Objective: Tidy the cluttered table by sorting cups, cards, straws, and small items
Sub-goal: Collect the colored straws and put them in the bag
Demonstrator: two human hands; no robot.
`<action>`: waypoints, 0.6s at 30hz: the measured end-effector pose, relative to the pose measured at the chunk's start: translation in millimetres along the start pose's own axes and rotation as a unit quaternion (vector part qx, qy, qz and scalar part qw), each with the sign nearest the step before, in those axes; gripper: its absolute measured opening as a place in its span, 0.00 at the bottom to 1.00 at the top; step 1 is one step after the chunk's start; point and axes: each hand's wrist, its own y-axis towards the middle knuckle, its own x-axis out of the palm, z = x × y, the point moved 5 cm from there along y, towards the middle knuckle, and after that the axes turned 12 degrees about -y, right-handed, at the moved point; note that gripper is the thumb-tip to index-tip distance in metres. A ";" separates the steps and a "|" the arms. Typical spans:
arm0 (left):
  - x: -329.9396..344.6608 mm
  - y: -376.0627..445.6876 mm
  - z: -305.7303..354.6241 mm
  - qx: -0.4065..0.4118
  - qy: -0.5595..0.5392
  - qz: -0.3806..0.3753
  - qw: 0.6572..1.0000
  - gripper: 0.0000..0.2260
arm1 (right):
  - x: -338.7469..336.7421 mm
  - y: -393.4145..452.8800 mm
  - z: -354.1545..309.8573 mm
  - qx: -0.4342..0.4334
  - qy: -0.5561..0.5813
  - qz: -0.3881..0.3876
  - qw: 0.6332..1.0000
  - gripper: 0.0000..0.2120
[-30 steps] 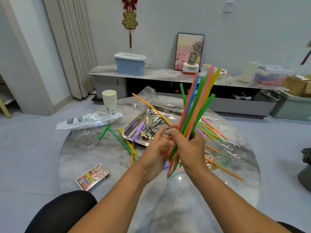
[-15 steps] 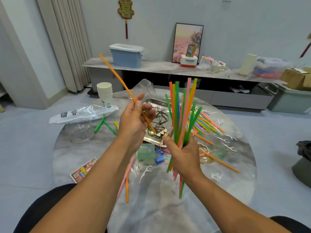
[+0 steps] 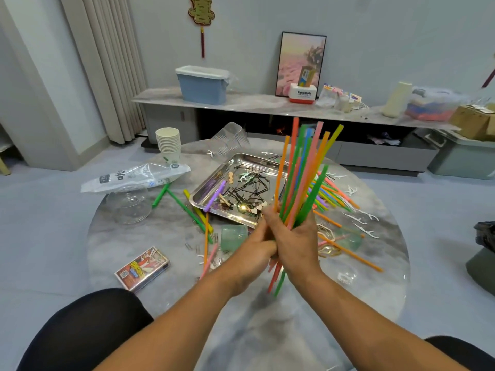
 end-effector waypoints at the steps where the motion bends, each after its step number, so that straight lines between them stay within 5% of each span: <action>1: 1.0 -1.0 -0.9 -0.002 0.000 -0.015 1.000 0.38 | -0.9 1.1 0.9 0.003 0.002 -0.001 1.000 0.18; 8: 5.5 -10.1 3.5 0.041 -0.005 -0.090 0.995 0.46 | -4.7 2.4 -9.6 -0.009 -0.016 -0.010 1.000 0.05; 12: 7.8 -8.3 -5.3 0.055 0.026 -0.084 0.995 0.49 | -9.6 0.6 -25.9 -0.033 0.010 -0.003 0.999 0.05; 18: 2.1 0.6 -22.0 0.086 -0.069 0.077 0.991 0.18 | 2.3 -16.1 -24.7 -0.017 0.006 -0.070 0.997 0.13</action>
